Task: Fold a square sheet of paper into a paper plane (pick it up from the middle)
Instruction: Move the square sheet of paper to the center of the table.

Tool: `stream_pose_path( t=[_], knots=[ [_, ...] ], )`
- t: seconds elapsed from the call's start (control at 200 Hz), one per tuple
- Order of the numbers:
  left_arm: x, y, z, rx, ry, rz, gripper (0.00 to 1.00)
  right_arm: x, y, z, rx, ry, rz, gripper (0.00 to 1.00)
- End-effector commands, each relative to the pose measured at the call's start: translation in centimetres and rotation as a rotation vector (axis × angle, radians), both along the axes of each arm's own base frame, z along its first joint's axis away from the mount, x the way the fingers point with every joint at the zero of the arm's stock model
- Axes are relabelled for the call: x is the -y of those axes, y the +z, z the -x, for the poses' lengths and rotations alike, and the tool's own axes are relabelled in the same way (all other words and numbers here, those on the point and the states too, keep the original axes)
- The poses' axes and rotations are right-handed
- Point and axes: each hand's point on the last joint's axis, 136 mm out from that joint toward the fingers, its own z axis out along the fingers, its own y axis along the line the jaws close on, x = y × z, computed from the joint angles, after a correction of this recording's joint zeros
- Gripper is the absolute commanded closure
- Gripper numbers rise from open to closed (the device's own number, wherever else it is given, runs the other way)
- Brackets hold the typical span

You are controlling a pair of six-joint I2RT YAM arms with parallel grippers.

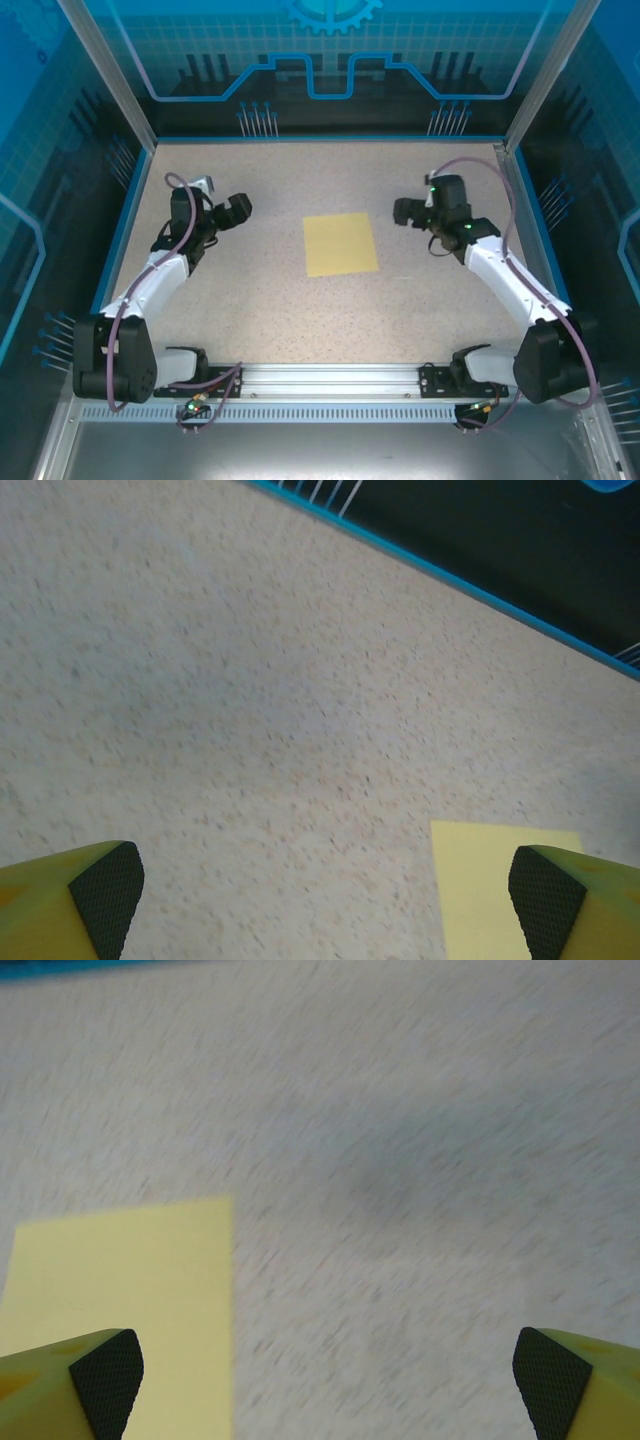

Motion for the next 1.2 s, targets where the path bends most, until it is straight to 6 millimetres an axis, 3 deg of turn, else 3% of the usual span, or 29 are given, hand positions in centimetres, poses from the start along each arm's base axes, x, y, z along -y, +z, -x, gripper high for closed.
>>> stream_pose_path(
  t=[0.0,0.14,0.25,0.445,0.61,0.82,0.975,1.19],
  knots=[
    [1.1,-1.3,2.2,-0.139,-0.004,0.123,0.02,-3.3,-2.2,2.5,-0.177,0.040,0.012,0.01],
    [3.1,-0.8,3.1,-0.167,-0.106,0.167,0.02,-8.8,-4.1,3.0,-0.279,0.142,0.062,0.01],
    [4.2,-0.8,3.4,-0.179,-0.137,0.166,0.02,-12.7,-5.4,2.3,-0.320,0.220,0.127,0.01],
    [5.8,-1.3,3.5,-0.198,-0.173,0.162,0.01,-16.8,-9.0,0.5,-0.431,0.260,0.144,0.01],
    [6.4,-1.4,3.1,-0.197,-0.182,0.167,0.01,-18.4,-11.8,-0.7,-0.466,0.263,0.179,0.01],
    [6.8,-1.3,2.7,-0.194,-0.195,0.175,0.01,-19.0,-15.0,-0.3,-0.524,0.241,0.228,0.01],
    [7.5,-1.4,2.7,-0.189,-0.220,0.165,0.01,-18.7,-16.5,1.3,-0.568,0.229,0.228,0.01],
    [7.8,-2.2,2.6,-0.212,-0.223,0.169,0.01,-17.6,-18.1,5.5,-0.650,0.219,0.215,0.00]
  ],
)
